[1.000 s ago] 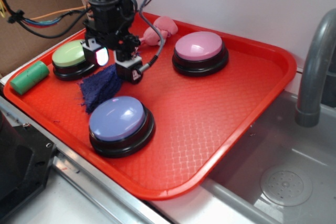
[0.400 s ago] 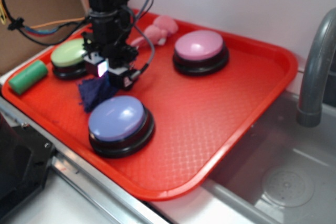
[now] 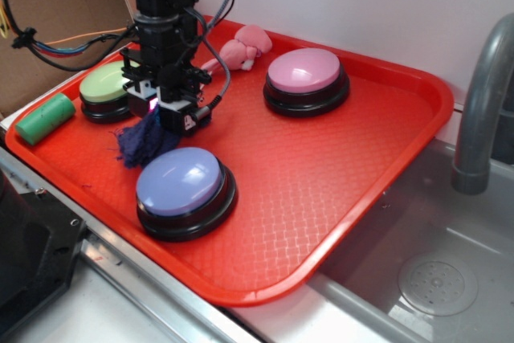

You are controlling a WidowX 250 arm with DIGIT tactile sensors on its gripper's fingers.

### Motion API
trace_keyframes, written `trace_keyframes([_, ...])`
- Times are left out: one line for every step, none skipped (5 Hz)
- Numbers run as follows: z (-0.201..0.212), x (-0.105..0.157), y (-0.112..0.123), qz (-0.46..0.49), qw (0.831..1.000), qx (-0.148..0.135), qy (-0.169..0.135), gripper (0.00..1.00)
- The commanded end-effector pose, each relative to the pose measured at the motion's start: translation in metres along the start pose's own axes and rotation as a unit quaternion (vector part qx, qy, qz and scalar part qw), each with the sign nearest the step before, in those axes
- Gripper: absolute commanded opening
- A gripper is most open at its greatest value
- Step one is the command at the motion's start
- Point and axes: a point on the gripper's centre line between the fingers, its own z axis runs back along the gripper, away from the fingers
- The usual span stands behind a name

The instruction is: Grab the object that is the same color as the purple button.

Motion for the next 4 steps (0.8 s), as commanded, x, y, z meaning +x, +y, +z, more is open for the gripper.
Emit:
trace_keyframes([0.093, -0.006, -0.008, -0.026, 0.999, 0.002, -0.037, 0.00])
trace_keyframes([0.136, -0.004, -0.022, -0.060, 0.997, 0.001, -0.053, 0.00])
trace_keyframes([0.166, -0.006, -0.030, -0.070, 0.994, 0.005, -0.081, 0.00])
trace_keyframes([0.172, -0.002, -0.029, -0.072, 0.992, 0.013, -0.104, 0.00])
